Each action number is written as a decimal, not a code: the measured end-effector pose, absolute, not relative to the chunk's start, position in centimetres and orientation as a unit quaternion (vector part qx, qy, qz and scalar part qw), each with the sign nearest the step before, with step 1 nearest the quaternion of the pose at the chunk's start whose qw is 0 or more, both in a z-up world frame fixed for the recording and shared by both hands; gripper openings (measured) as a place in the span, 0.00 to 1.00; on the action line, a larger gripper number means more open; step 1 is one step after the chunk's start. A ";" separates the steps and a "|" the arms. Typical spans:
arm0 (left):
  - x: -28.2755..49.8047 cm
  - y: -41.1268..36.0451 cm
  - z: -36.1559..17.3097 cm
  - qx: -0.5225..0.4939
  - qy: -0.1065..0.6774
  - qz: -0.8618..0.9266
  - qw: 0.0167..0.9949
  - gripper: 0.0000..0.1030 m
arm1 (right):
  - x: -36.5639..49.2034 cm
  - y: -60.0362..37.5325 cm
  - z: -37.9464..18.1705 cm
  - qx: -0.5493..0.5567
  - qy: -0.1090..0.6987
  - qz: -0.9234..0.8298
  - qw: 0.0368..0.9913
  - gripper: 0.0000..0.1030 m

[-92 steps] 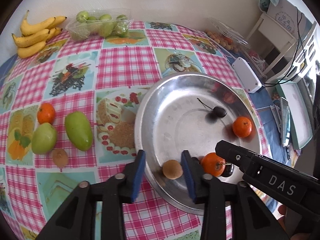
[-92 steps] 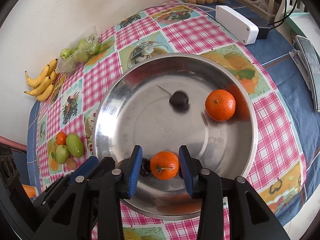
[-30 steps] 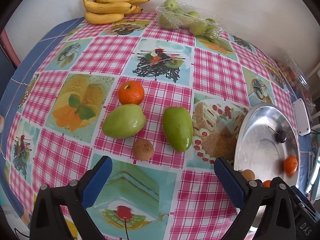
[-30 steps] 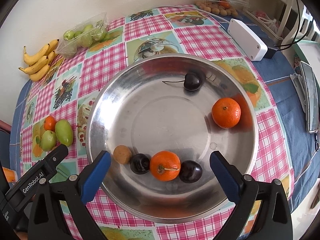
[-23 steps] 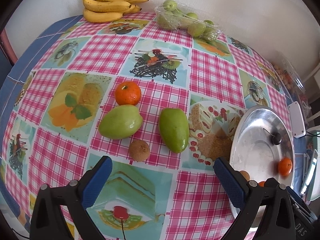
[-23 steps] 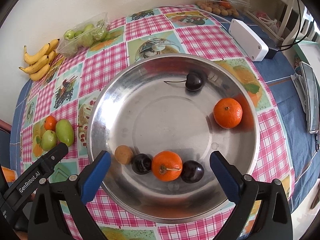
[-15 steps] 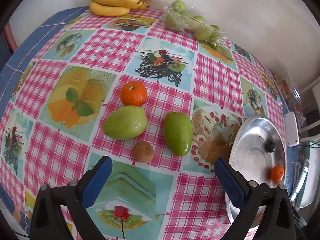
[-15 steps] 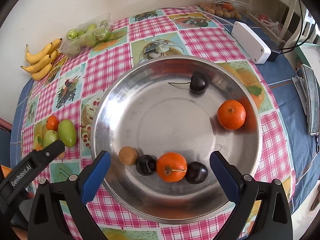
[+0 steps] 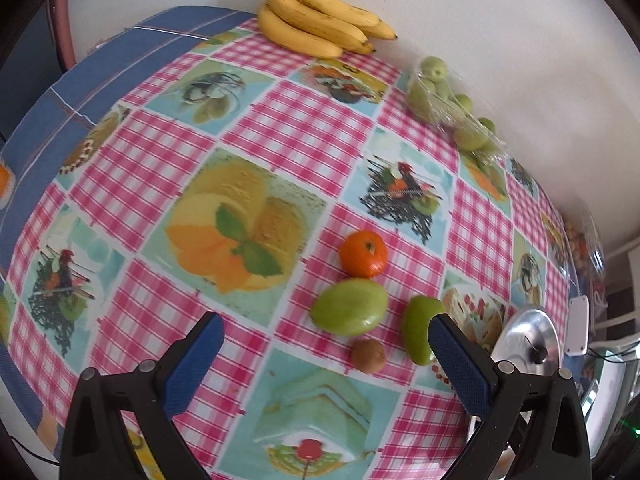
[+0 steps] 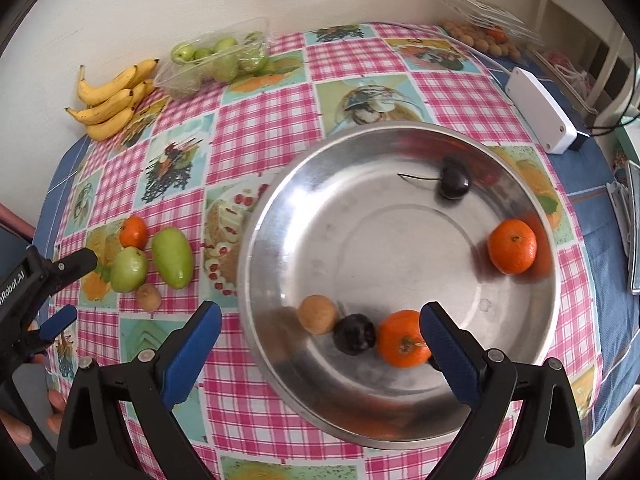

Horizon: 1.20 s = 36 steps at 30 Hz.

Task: Organize fruits
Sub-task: 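Withdraw both tools from the bowl toward the green mangoes, then grasp the elongated green mango with the right tool while the left tool grasps the rounder mango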

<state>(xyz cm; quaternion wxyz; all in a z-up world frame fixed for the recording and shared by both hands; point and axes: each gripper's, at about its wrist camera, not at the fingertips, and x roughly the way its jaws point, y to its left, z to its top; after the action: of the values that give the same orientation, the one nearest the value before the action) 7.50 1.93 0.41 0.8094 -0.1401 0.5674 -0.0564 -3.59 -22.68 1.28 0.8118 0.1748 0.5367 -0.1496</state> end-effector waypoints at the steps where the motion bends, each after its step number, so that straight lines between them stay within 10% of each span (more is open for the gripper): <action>1: 7.7 2.3 0.5 -0.140 0.565 -0.056 0.811 1.00 | -3.4 -22.3 1.3 0.172 0.536 -0.146 0.813 0.96; 36: 10.5 2.3 -1.3 -0.140 0.590 -0.103 0.789 1.00 | 3.1 -13.6 -1.4 0.114 0.540 -0.038 0.833 0.91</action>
<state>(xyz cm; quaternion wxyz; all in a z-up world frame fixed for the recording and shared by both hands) 10.52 2.28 -1.30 0.7885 -0.1401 0.5900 -0.1026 3.07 -13.63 -1.40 0.8333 0.1138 0.5396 -0.0382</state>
